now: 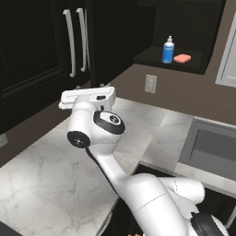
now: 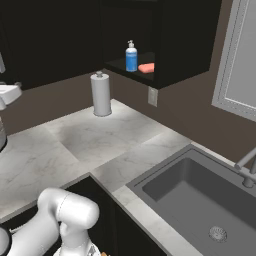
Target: Pick up the bar soap and soap dispenser from the sink, and place them back in the cabinet, and close the cabinet door.
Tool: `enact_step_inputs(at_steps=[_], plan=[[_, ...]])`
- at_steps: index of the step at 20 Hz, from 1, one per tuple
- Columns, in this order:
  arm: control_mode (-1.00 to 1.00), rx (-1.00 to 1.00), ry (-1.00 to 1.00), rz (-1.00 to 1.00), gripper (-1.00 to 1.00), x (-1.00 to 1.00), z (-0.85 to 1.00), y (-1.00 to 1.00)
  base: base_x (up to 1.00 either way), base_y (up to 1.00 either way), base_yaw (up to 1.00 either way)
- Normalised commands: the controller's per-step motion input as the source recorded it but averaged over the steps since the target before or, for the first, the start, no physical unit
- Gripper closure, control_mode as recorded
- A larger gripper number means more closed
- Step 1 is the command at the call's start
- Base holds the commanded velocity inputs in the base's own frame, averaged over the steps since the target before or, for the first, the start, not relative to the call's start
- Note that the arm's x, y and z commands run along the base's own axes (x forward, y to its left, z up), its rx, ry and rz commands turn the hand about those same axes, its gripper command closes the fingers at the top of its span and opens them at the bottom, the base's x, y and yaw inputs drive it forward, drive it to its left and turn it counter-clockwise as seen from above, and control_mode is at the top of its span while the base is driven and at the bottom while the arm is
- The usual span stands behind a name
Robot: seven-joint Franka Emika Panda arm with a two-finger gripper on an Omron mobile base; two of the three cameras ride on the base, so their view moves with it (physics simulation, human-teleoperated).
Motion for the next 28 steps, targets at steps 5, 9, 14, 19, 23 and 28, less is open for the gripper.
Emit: enact_step_inputs(at_steps=[5, 9, 14, 19, 23, 28], plan=[[-1.0, 0.0, 0.0, 0.0, -1.0, 0.12, -0.01, 0.0, 0.0, 0.0, 0.0], [-1.0, 0.0, 0.0, 0.0, -1.0, 0.12, -0.01, 0.0, 0.0, 0.0, 0.0], [-1.0, 0.0, 0.0, 0.0, -1.0, 0.14, -0.01, 0.0, 0.0, 0.0, 0.0], [-1.0, 0.0, 0.0, 0.0, -1.0, 0.14, -0.01, 0.0, 0.0, 0.0, 0.0], [-1.0, 0.0, 0.0, 0.0, -1.0, 0.12, -0.02, 0.0, 0.0, 0.0, 0.0], [-1.0, 0.0, 0.0, 0.0, -1.0, 0.07, -0.07, 0.0, 0.0, 0.0, 0.0]])
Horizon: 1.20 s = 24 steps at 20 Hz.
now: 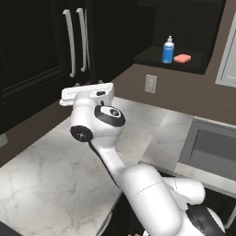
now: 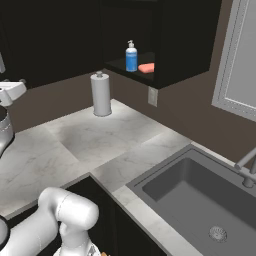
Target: Pick up the bar soap and soap dispenser from the sink, and place them back in the cabinet, and close the cabinet door.
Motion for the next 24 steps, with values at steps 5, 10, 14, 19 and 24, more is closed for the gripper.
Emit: enact_step_inputs(at_steps=[5, 10, 14, 19, 24], plan=[[-1.0, 0.0, 0.0, 0.0, -1.0, 0.01, -0.09, 0.0, 0.0, 0.0, 0.0], [-1.0, 0.0, -0.01, -0.01, -1.0, 0.0, -0.02, 0.0, 0.0, 0.0, 0.0], [-1.0, 0.0, -0.04, -0.02, -1.0, 0.0, 0.0, 0.0, 0.0, 0.0, 0.0], [-1.0, 0.0, -0.05, -0.03, -1.0, 0.0, 0.0, -0.01, 0.0, 0.0, 0.0], [-1.0, 0.0, -0.03, -0.01, -1.0, 0.0, 0.0, -0.03, 0.0, 0.0, 0.0]])
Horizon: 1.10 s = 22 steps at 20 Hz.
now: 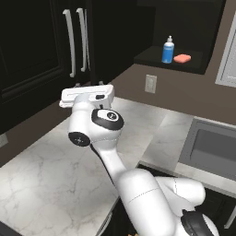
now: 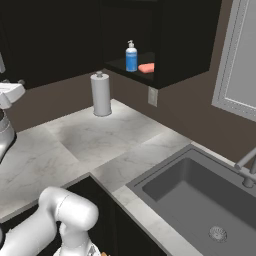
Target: Pick up the bar soap and soap dispenser from the sink, and place them back in the cabinet, and close the cabinet door.
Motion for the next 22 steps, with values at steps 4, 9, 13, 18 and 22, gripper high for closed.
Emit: enact_step_inputs(at_steps=[4, 9, 13, 18, 22], plan=[[-1.0, 0.0, 0.0, 0.0, -1.0, 0.0, 0.0, 0.0, 0.0, 0.0, 0.0], [-1.0, 0.0, 0.0, 0.0, -1.0, -0.03, 0.0, -0.01, 0.0, 0.0, 0.0], [-1.0, 0.0, 0.0, 0.0, -1.0, -0.15, 0.0, 0.0, 0.0, 0.0, 0.0], [-1.0, 0.0, 0.0, 0.0, -1.0, -0.19, 0.0, 0.0, 0.0, 0.0, 0.0], [-1.0, 0.0, 0.0, 0.0, -1.0, -0.08, 0.0, -0.01, 0.0, 0.0, 0.0]])
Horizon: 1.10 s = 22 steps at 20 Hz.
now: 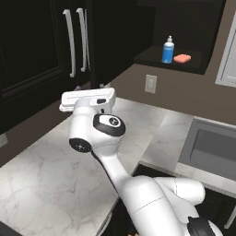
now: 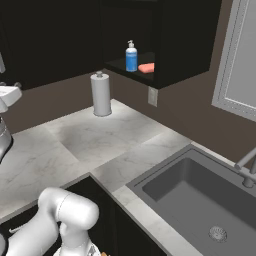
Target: Pick up the bar soap and soap dispenser from the sink, and place them back in the cabinet, and close the cabinet door.
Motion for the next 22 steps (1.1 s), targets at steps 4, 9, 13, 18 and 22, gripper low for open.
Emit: enact_step_inputs(at_steps=[4, 9, 13, 18, 22], plan=[[-1.0, 0.0, 0.0, 0.0, -1.0, 0.0, 0.0, -0.05, 0.0, 0.0, 0.0], [-1.0, 0.0, 0.0, 0.0, -1.0, 0.02, 0.0, -0.09, 0.0, 0.0, 0.0], [-1.0, 0.0, 0.0, 0.0, -1.0, 0.0, 0.0, -0.1, 0.0, 0.0, 0.0], [-1.0, 0.0, 0.0, 0.0, -1.0, 0.03, 0.0, -0.08, 0.0, 0.0, 0.0], [-1.0, 0.0, 0.0, 0.0, -1.0, 0.11, 0.0, -0.05, 0.0, 0.0, 0.0]])
